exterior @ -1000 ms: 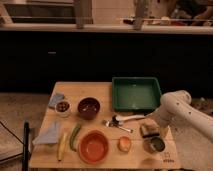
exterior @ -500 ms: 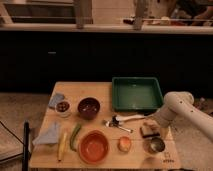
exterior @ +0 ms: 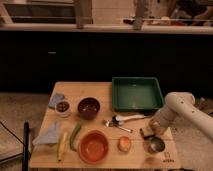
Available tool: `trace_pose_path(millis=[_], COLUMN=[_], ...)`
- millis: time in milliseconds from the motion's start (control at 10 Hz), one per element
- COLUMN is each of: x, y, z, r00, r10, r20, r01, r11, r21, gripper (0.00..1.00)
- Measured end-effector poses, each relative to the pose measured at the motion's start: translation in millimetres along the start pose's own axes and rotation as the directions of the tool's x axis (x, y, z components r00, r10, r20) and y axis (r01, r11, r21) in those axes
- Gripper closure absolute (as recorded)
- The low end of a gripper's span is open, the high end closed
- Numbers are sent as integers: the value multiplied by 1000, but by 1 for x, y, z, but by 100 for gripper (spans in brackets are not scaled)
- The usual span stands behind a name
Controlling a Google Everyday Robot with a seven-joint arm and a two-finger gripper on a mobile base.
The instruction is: Wipe purple bowl with eraser
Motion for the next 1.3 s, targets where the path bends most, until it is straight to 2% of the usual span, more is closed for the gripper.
trace_pose_path(millis=[200, 300, 700, 1300], x=[2, 3, -1, -16], y=[1, 0, -4, -14], z=[-5, -7, -22, -76], r00=[1000, 1000, 1000, 998], r10=[4, 5, -12, -52], r20=[-5, -6, -9, -24], r01=[-4, -5, 12, 54], r11=[1000, 1000, 999, 992], r21=[9, 13, 37, 118], gripper=[95, 99, 100, 100])
